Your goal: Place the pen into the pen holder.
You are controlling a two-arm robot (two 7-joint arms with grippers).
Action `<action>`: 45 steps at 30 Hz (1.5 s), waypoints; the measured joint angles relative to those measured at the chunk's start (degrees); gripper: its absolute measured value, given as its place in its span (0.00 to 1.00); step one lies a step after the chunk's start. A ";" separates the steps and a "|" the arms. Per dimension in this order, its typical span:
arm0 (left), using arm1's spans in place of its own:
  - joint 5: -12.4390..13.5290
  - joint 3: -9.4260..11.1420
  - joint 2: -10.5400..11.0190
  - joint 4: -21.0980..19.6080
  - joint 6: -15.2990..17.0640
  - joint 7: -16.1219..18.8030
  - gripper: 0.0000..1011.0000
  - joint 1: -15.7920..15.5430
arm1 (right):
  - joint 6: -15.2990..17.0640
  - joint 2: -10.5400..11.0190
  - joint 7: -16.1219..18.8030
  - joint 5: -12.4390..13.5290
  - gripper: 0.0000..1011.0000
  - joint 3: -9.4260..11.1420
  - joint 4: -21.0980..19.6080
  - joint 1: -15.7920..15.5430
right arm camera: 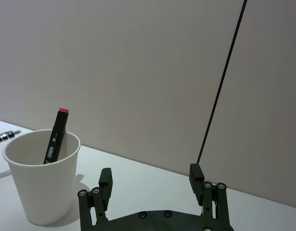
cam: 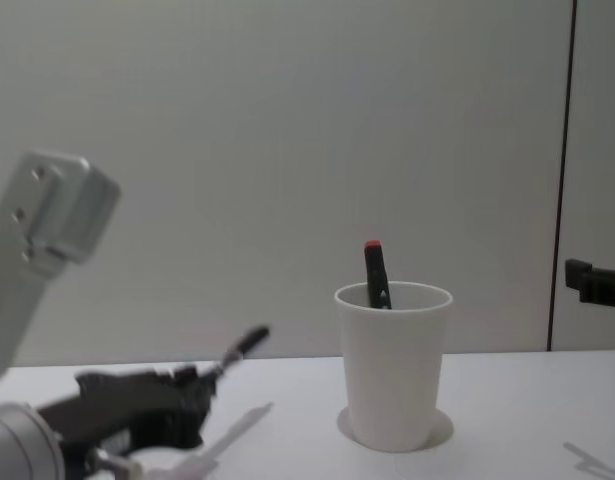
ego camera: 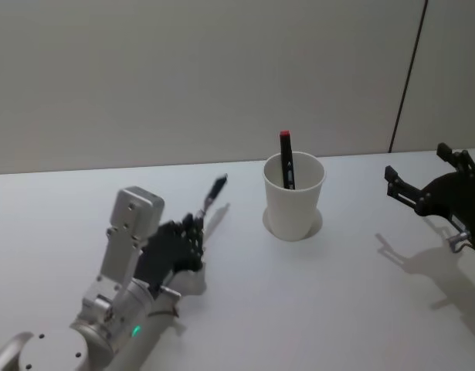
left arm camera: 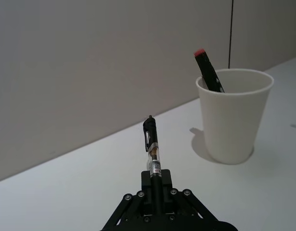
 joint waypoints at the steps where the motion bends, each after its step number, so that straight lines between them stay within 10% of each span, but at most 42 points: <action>1: 0.10 -0.13 0.02 -0.07 -0.52 0.38 0.12 -0.04 | 0.00 0.00 0.00 0.00 0.99 0.00 0.00 0.00; 26: 3.17 -3.78 -1.96 -1.40 -13.07 7.62 0.12 -4.53 | 0.00 0.01 0.15 0.33 0.99 0.10 0.01 0.05; 45: 4.92 -3.04 -3.01 -0.81 -13.09 2.85 0.12 -3.86 | 1.79 -0.64 6.98 11.28 0.99 0.95 -1.27 1.58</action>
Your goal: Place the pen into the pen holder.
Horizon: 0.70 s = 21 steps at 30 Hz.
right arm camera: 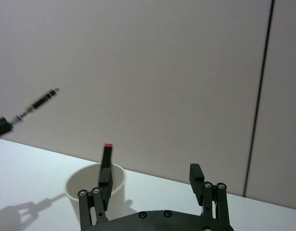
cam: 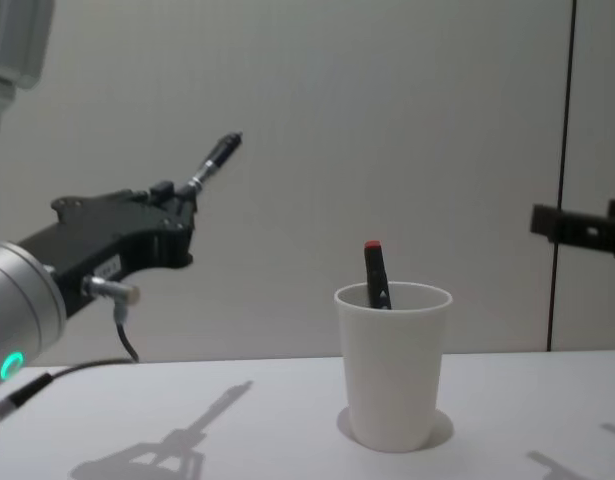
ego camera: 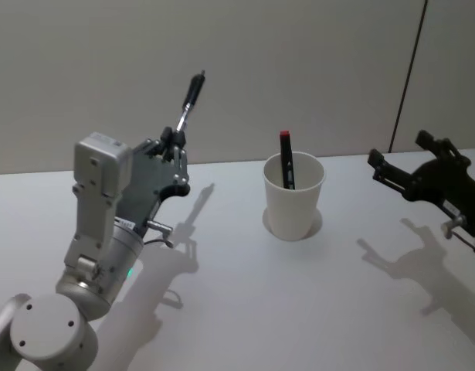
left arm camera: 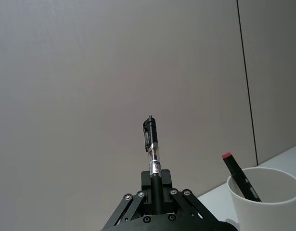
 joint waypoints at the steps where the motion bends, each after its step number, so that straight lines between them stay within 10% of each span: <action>1: 0.22 0.17 -0.08 0.10 0.08 -0.43 0.12 0.13 | 0.16 -0.05 0.40 0.51 0.99 0.00 -0.12 0.10; 21: 2.36 0.93 -0.70 -0.14 0.06 -2.83 0.12 0.92 | 5.47 -2.03 10.34 12.95 0.99 -0.84 -1.76 3.54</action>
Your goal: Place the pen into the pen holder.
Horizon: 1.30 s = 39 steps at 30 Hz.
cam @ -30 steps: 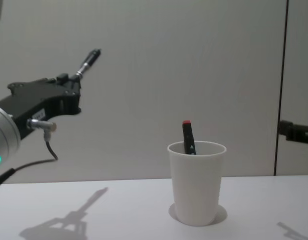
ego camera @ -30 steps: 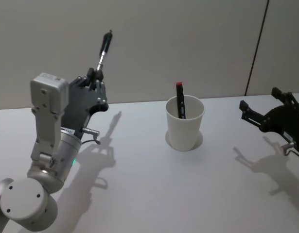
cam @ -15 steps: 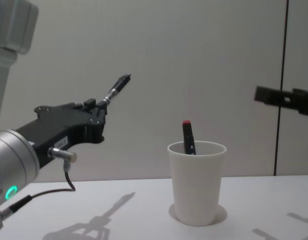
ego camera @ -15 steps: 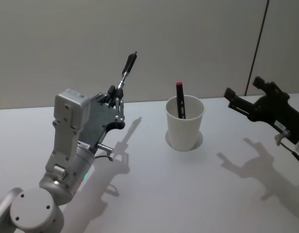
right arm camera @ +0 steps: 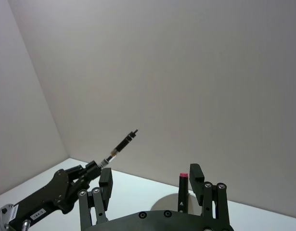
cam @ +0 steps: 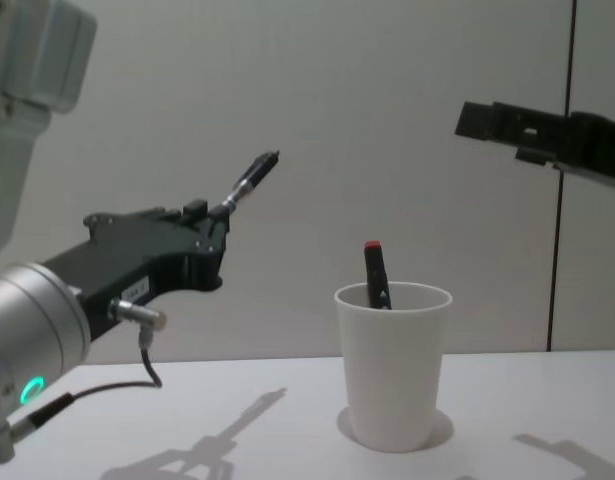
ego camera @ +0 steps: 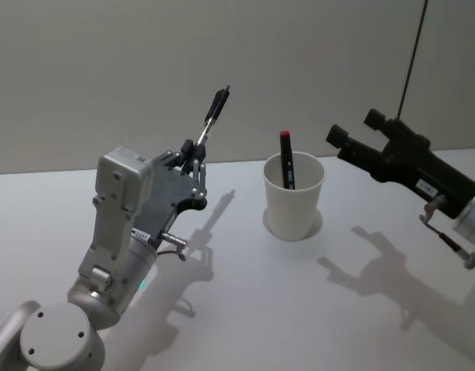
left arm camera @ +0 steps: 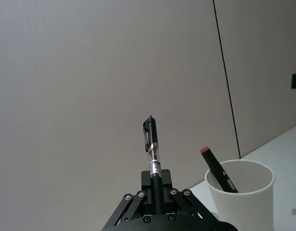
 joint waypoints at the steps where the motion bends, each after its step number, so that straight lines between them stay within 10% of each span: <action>1: 0.07 -0.02 -0.01 -0.15 -0.07 0.02 0.12 -0.01 | 0.11 -0.04 0.00 0.14 0.99 -0.05 0.09 0.01; 39: 6.18 -0.53 -0.17 -8.51 -1.79 2.77 0.12 1.51 | 11.51 -8.12 4.13 22.35 0.99 -3.65 12.23 7.16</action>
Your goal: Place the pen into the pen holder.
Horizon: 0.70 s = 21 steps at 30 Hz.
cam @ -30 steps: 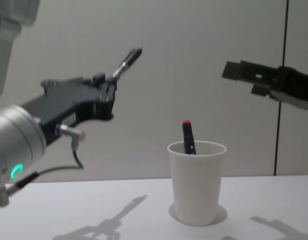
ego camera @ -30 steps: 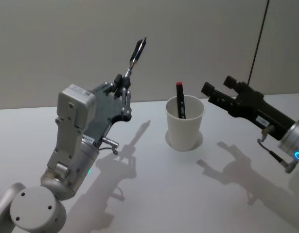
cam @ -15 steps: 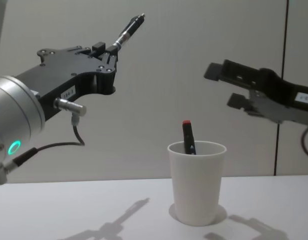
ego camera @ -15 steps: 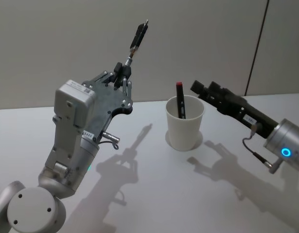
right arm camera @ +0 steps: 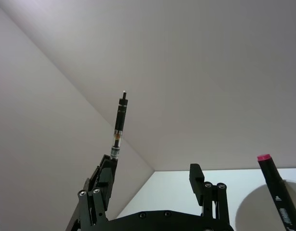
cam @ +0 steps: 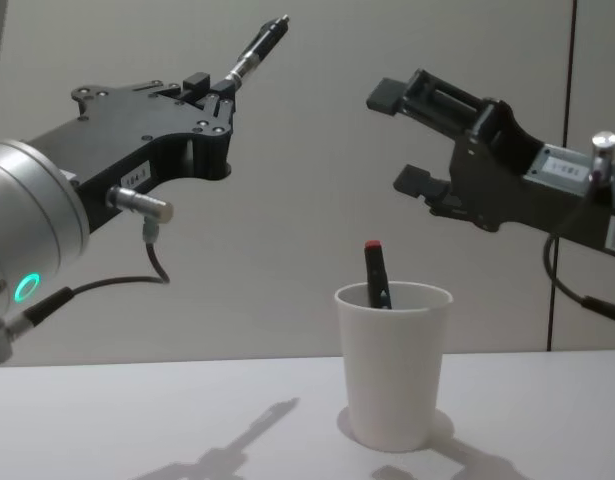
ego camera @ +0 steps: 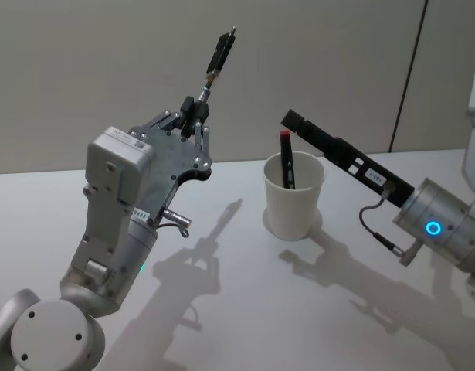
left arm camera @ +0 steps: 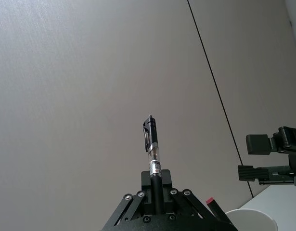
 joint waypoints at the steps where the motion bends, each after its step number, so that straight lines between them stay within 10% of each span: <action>1: 0.02 0.00 -0.01 -0.03 0.00 0.01 0.12 0.01 | 0.03 -0.07 0.28 0.32 0.99 -0.07 0.18 0.09; 21: 0.32 0.00 -0.07 -0.40 0.10 0.17 0.12 0.18 | -4.25 -2.39 1.86 -3.97 0.99 -2.88 4.04 2.74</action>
